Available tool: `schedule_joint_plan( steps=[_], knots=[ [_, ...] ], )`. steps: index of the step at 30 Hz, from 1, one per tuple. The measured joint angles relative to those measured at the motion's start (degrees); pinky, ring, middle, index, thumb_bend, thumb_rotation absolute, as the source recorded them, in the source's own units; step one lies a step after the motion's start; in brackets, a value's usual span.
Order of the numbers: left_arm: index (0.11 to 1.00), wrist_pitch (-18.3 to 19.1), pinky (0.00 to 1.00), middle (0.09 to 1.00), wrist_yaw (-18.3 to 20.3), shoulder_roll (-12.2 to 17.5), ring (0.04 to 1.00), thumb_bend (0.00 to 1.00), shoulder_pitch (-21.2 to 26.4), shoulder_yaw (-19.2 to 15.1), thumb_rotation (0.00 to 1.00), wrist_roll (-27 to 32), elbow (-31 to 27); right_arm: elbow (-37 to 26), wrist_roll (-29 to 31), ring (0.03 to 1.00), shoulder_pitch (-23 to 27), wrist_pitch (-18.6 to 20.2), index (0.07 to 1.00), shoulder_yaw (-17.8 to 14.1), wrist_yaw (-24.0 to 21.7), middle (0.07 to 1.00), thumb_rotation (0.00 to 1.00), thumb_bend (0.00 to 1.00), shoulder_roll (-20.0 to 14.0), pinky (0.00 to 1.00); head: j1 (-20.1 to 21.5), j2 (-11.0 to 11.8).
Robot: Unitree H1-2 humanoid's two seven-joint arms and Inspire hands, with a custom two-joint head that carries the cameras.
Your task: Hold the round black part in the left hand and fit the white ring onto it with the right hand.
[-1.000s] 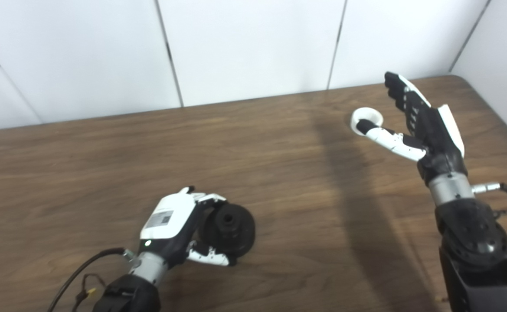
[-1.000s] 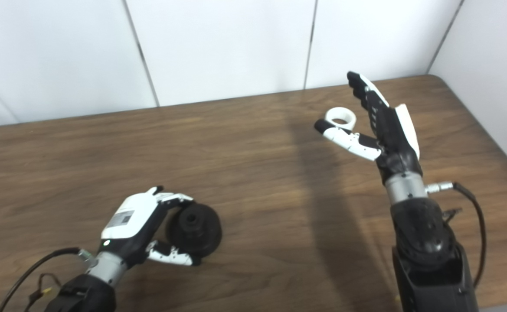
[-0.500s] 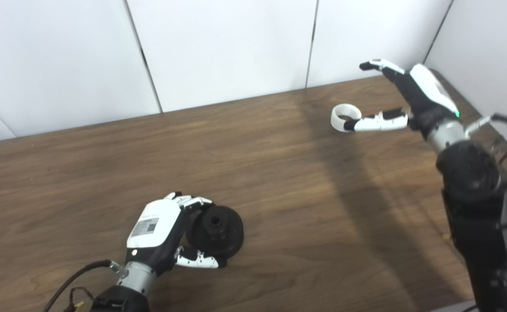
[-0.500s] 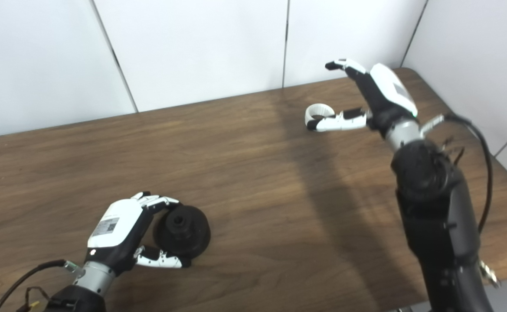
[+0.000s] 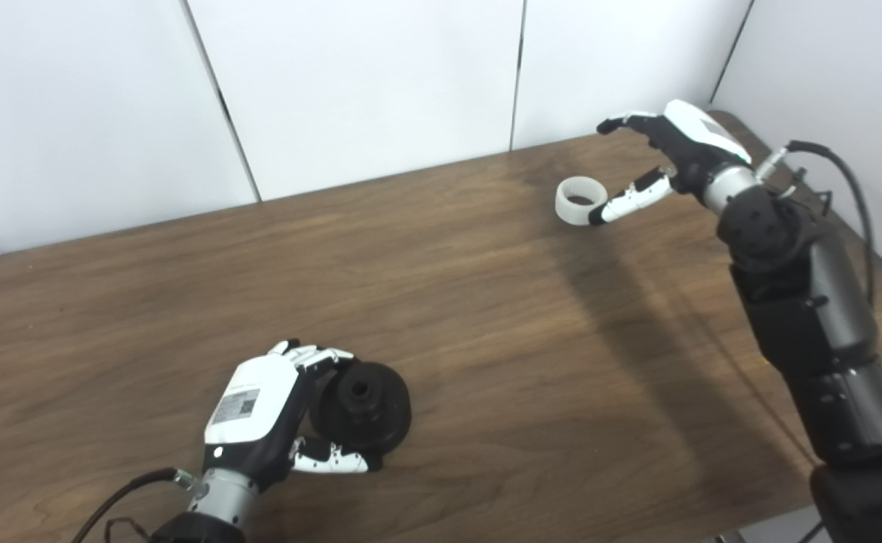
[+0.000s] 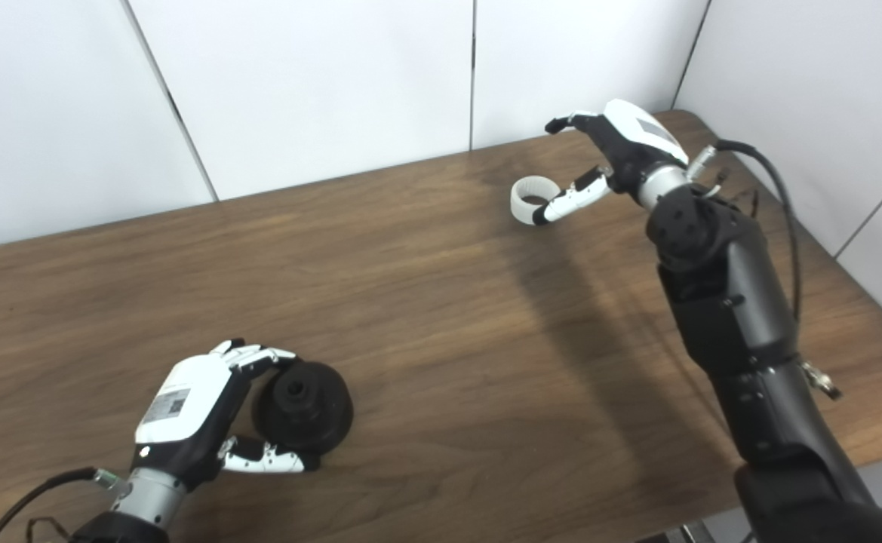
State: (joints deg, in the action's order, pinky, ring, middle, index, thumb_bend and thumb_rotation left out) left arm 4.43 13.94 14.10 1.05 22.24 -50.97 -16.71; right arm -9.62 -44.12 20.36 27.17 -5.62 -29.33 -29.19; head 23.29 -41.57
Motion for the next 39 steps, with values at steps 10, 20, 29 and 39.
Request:
schedule_joint_plan(
  steps=[10,20,29,39],
  knots=[
    [0.482,-0.44,0.93,0.746,-0.15,-0.14,0.834,0.52,-0.29,-0.09,0.06,0.03,-0.01,9.06,-2.17,0.966,4.24,0.0,0.828,3.28,-1.07,0.931,0.25,0.99,-0.58,0.89,-0.35,-0.26],
    [0.482,-0.46,0.93,0.735,-0.58,-0.24,0.826,0.52,-0.58,0.03,0.06,-0.48,-0.04,14.65,-2.6,0.978,7.34,0.0,0.855,7.21,-1.14,0.932,0.27,1.0,-0.63,0.93,-1.05,-0.53],
    [0.482,-0.23,0.94,0.738,-0.35,-0.44,0.828,0.53,-0.81,0.03,0.06,-1.02,-0.38,18.25,-2.0,0.984,8.29,-0.02,0.875,9.53,0.13,0.935,0.26,0.99,-1.38,0.95,-1.49,-0.79],
    [0.483,0.92,0.95,0.743,0.45,-0.64,0.834,0.52,-1.01,0.12,0.06,-1.35,-1.17,20.37,-1.41,0.981,9.2,-0.02,0.877,12.51,0.16,0.944,0.26,0.97,-2.78,0.97,-2.37,-1.23]
  ],
)
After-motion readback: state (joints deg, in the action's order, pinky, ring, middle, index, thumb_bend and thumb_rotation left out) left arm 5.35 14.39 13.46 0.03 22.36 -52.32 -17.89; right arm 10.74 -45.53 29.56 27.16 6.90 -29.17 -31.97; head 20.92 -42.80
